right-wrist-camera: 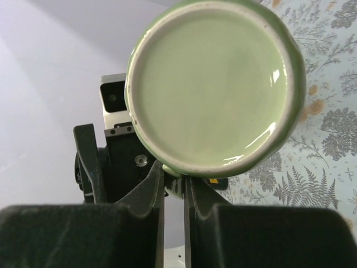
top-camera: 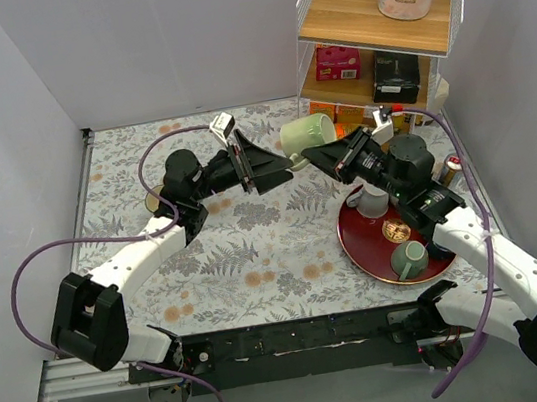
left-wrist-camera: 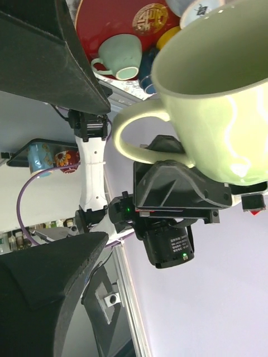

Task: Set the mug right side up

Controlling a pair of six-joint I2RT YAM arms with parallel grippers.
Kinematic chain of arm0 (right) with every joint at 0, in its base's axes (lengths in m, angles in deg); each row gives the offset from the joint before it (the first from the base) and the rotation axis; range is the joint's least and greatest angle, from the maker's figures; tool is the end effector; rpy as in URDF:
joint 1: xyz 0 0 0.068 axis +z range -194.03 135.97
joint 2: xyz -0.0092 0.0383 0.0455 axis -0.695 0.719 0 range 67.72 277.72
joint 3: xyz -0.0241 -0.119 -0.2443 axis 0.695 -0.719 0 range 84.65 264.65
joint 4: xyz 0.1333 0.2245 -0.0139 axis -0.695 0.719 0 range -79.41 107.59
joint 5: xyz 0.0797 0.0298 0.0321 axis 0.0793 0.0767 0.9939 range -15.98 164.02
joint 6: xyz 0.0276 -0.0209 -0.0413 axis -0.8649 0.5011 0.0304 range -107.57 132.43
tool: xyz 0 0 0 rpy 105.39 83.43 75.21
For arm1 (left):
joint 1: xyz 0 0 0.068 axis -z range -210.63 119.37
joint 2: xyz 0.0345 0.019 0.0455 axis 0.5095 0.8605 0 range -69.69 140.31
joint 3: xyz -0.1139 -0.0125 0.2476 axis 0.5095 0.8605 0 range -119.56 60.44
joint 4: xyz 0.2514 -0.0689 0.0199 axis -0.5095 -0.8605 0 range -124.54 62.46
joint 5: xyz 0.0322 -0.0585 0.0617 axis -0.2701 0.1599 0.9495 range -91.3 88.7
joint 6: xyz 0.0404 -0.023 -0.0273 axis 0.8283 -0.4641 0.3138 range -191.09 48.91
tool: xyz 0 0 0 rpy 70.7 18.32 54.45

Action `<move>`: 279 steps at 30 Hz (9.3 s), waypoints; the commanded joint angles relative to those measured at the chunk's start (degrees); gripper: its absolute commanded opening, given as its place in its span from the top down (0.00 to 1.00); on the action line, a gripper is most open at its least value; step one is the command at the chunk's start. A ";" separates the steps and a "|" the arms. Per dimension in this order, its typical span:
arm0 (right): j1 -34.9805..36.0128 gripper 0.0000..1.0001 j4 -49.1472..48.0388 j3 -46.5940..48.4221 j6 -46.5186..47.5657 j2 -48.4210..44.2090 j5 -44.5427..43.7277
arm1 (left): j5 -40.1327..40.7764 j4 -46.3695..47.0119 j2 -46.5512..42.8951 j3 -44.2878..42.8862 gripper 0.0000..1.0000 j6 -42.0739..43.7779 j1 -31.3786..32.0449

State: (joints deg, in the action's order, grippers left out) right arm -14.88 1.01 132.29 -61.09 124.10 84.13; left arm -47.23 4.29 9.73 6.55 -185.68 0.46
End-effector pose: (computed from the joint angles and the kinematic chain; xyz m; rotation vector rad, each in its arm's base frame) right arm 0.2014 0.1194 0.3571 0.5220 1.7016 1.5026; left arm 0.2579 -0.1854 0.3325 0.5867 -1.9895 2.2347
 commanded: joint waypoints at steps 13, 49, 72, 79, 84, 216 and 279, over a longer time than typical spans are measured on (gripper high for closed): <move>2.49 0.99 -26.98 -4.48 -1.10 -0.75 1.76 | 4.62 17.91 7.24 -0.95 0.37 -22.51 1.43; 4.25 0.50 -20.79 -9.77 11.81 -3.29 2.46 | 9.01 3.48 2.95 -3.23 1.00 -12.01 1.60; 4.25 0.17 27.76 -0.35 19.55 -5.05 -9.40 | 53.21 -56.36 4.86 -21.52 1.00 48.40 1.08; 4.25 0.17 32.35 1.40 20.43 -3.82 -9.85 | 62.89 -57.59 13.03 -22.05 1.00 53.32 0.99; 4.25 0.17 32.87 0.62 19.91 -4.00 -9.85 | 65.70 -54.69 18.57 -21.09 1.00 54.73 0.90; -7.62 0.99 20.93 5.54 29.04 1.46 -11.69 | 4.80 -32.45 8.03 -12.03 0.02 -4.90 0.37; -2.16 0.03 4.87 -12.58 29.39 -17.79 -20.82 | 28.07 -33.92 5.31 -18.44 1.00 6.71 6.00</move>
State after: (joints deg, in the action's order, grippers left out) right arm -17.31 -5.70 113.99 -32.54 109.00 69.90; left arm -28.48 -18.26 21.16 -6.93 -186.25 6.74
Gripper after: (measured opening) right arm 0.955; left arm 0.151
